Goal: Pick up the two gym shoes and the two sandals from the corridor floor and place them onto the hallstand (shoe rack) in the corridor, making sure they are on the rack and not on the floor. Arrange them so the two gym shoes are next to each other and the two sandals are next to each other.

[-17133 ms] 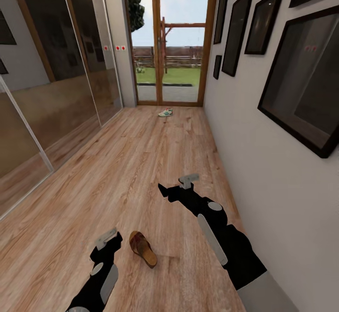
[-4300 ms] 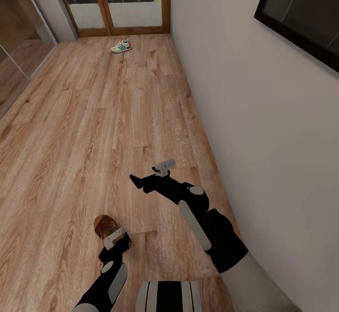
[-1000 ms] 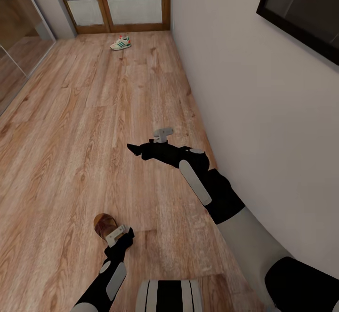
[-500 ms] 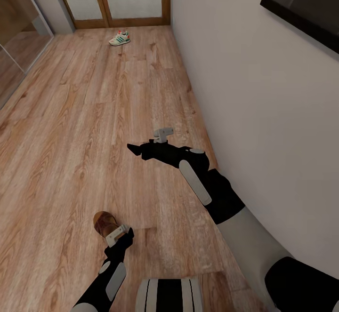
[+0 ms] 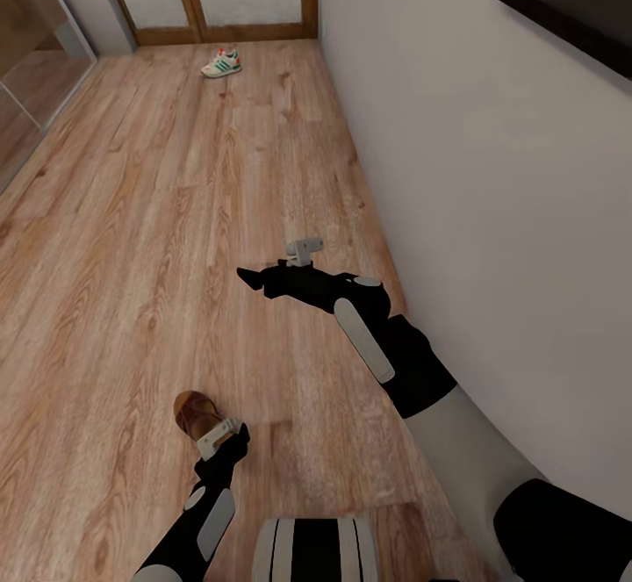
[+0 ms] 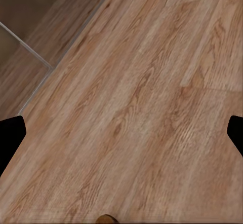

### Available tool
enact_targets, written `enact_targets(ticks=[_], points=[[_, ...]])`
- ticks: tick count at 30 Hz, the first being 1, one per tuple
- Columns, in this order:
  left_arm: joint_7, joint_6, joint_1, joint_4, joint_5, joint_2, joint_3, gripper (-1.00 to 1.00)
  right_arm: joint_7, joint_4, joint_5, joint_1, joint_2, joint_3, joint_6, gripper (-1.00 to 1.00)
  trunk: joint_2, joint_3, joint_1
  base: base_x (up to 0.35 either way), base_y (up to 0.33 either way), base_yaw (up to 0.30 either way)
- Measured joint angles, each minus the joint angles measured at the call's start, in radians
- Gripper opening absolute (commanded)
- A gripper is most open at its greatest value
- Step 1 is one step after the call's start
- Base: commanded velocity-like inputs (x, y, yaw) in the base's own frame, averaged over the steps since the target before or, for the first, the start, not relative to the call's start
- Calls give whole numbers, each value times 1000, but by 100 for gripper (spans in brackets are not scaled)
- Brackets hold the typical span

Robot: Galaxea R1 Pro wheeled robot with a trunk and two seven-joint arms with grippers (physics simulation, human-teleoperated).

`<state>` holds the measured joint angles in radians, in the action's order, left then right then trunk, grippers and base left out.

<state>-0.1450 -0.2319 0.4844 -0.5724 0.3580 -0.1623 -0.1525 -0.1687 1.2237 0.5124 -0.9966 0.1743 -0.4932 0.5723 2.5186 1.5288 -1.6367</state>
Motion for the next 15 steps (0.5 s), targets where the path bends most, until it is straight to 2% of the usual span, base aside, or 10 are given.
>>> enact_targets(ticks=[7, 15], points=[[0, 0, 0, -1, 0, 0, 0, 100, 0, 1, 0, 0, 0, 0, 0, 100, 2, 28, -3, 0, 0, 0], [0, 0, 0, -2, 0, -1, 0, 100, 0, 0, 0, 0, 0, 0, 0, 100, 2, 29, -3, 0, 0, 0]])
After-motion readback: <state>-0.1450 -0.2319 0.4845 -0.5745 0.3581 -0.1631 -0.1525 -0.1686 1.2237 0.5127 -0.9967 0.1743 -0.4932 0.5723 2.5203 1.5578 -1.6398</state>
